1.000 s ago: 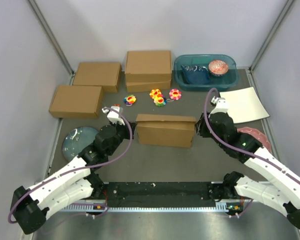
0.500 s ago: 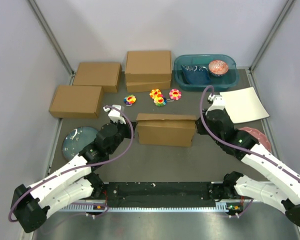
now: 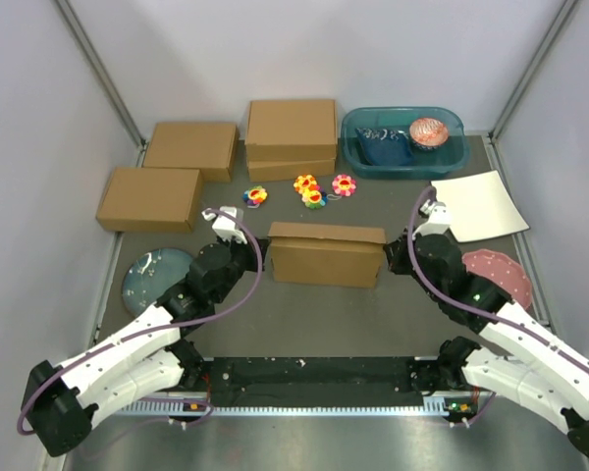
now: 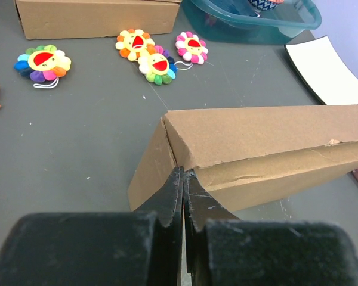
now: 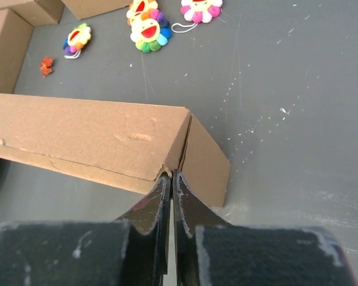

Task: Fold the paper box

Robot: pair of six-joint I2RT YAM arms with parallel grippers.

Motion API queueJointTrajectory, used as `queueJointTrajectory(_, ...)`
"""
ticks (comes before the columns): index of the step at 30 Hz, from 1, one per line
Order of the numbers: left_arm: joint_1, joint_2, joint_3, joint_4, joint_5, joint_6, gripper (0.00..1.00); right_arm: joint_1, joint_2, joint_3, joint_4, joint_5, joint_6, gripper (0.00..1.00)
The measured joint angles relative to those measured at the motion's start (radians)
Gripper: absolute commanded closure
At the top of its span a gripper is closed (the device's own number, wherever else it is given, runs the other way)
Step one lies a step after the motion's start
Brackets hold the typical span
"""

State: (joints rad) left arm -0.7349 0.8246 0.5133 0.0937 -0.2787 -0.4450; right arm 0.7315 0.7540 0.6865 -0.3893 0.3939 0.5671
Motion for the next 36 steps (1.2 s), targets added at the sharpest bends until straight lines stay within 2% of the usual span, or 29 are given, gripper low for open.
queueJointTrajectory(4, 0.0, 0.0, -0.019, 0.034, 0.0, -0.013, 1.0, 0.0, -0.042, -0.035, 0.012, -0.011, 0.027, 1.0)
queueJointTrajectory(6, 0.0, 0.0, -0.024, 0.041, -0.001, -0.018, 1.0, 0.0, -0.05, -0.038, 0.01, -0.016, 0.031, 0.93)
queueJointTrajectory(7, 0.0, -0.002, -0.024, 0.042, -0.001, -0.019, 1.0, 0.0, -0.053, -0.037, 0.007, -0.018, 0.032, 0.83)
queueJointTrajectory(8, 0.0, -0.003, -0.024, 0.04, -0.002, -0.021, 1.0, 0.0, -0.063, -0.034, -0.002, -0.023, 0.031, 0.77)
queueJointTrajectory(10, 0.0, -0.003, -0.024, 0.039, -0.001, -0.021, 1.0, 0.0, -0.068, -0.016, -0.045, -0.03, 0.018, 0.7)
queueJointTrajectory(15, 0.0, 0.002, -0.021, 0.037, -0.004, -0.02, 1.0, 0.0, -0.042, 0.091, -0.138, -0.05, -0.039, 0.68)
queueJointTrajectory(18, 0.0, 0.005, -0.019, 0.038, -0.006, -0.021, 1.0, 0.0, -0.037, 0.168, -0.149, -0.056, -0.065, 0.72)
queueJointTrajectory(23, 0.0, 0.005, -0.019, 0.038, -0.007, -0.021, 1.0, 0.0, -0.023, 0.231, -0.108, -0.052, -0.097, 0.87)
queueJointTrajectory(28, 0.0, 0.005, -0.018, 0.036, -0.007, -0.022, 1.0, 0.0, 0.051, 0.215, -0.069, -0.052, -0.1, 0.99)
queueJointTrajectory(31, 0.0, 0.005, -0.018, 0.035, -0.007, -0.024, 1.0, 0.0, 0.077, 0.142, -0.053, -0.055, -0.087, 1.0)
queueJointTrajectory(34, 0.0, 0.005, -0.014, 0.027, -0.004, -0.024, 0.9, 0.0, 0.069, 0.08, -0.012, -0.051, -0.069, 1.0)
queueJointTrajectory(35, 0.0, 0.005, -0.009, 0.019, 0.0, -0.023, 0.81, 0.0, 0.061, 0.07, 0.0, -0.05, -0.065, 1.0)
queueJointTrajectory(36, 0.0, 0.003, -0.002, 0.004, 0.004, -0.019, 0.76, 0.0, 0.05, 0.055, 0.013, -0.048, -0.061, 1.0)
